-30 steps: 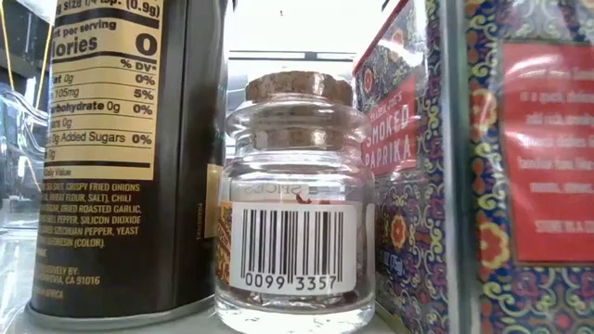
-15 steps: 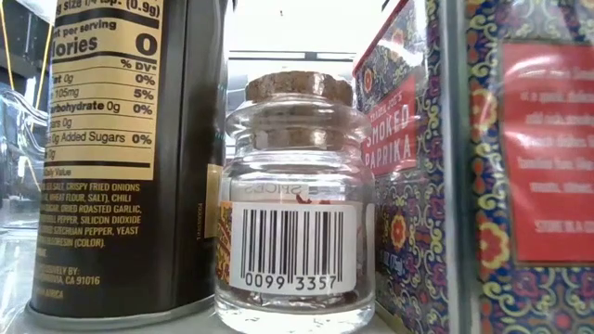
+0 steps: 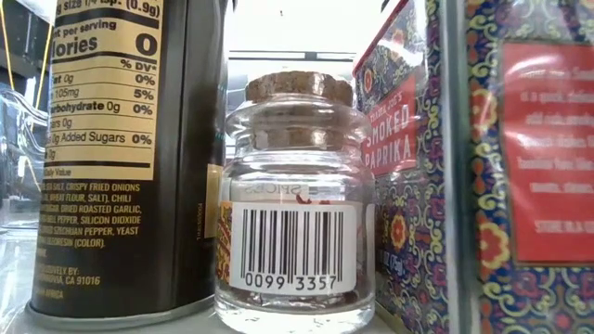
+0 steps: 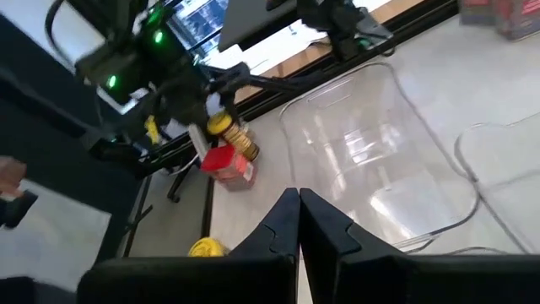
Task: Sort spices by type
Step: Put the yellow seasoning bottle into the bottom right transparent bin
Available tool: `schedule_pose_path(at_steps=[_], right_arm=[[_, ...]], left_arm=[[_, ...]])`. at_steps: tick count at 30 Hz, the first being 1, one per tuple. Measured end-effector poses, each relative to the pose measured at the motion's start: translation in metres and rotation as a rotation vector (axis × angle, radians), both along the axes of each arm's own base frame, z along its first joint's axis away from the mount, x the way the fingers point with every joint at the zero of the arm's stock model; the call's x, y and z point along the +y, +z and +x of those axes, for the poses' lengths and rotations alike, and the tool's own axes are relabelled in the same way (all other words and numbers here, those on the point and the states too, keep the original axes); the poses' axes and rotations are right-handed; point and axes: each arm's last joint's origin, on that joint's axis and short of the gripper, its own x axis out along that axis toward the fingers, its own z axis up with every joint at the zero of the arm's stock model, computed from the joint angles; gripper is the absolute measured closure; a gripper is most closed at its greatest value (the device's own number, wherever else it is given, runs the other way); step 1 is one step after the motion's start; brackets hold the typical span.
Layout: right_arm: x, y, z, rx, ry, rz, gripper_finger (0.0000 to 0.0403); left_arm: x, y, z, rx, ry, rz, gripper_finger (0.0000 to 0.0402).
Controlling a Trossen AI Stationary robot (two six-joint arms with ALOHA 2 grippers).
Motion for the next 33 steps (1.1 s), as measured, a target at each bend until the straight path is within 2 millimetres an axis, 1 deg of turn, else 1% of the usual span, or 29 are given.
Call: schedule_pose_path(at_steps=[3,6,8,10,12,14,16,18,22,27,30,33], right_arm=[[0.001,0.002,-0.001,-0.007,0.023,0.009,0.0402],[0.001,0.010,-0.003,-0.030,0.052,0.024,0.0402],[0.001,0.021,-0.006,-0.068,0.074,0.024,0.0402],[0.000,0.035,-0.011,-0.120,0.094,0.014,0.0402],[-0.001,0.050,-0.017,-0.177,0.101,-0.001,0.0402],[-0.002,0.066,-0.023,-0.231,0.105,-0.013,0.0402],[-0.004,0.079,-0.030,-0.278,0.104,-0.017,0.0402],[-0.005,0.089,-0.036,-0.317,0.100,-0.025,0.0402],[-0.007,0.104,-0.046,-0.368,0.096,-0.025,0.0402],[-0.009,0.120,-0.054,-0.420,0.085,-0.018,0.0402],[-0.010,0.130,-0.057,-0.451,0.078,-0.017,0.0402],[-0.011,0.138,-0.059,-0.481,0.054,-0.044,0.0402]], left_arm=[[0.013,0.019,-0.005,-0.018,0.027,-0.029,0.0214],[0.036,0.043,-0.013,-0.045,0.089,-0.061,0.0214],[0.054,0.061,-0.017,-0.097,0.150,-0.088,0.0214],[0.073,0.077,-0.018,-0.184,0.223,-0.116,0.0214],[0.092,0.090,-0.013,-0.284,0.312,-0.144,0.0214],[0.110,0.100,-0.003,-0.359,0.384,-0.136,0.0214],[0.123,0.105,0.014,-0.419,0.393,-0.125,0.0214],[0.133,0.107,0.037,-0.491,0.368,-0.108,0.0214],[0.149,0.104,0.098,-0.626,0.271,-0.048,0.0214],[0.170,0.094,0.174,-0.702,0.143,0.027,0.0214],[0.174,0.085,0.214,-0.726,0.048,0.047,0.0214],[0.174,0.074,0.248,-0.719,-0.041,0.057,0.0214]])
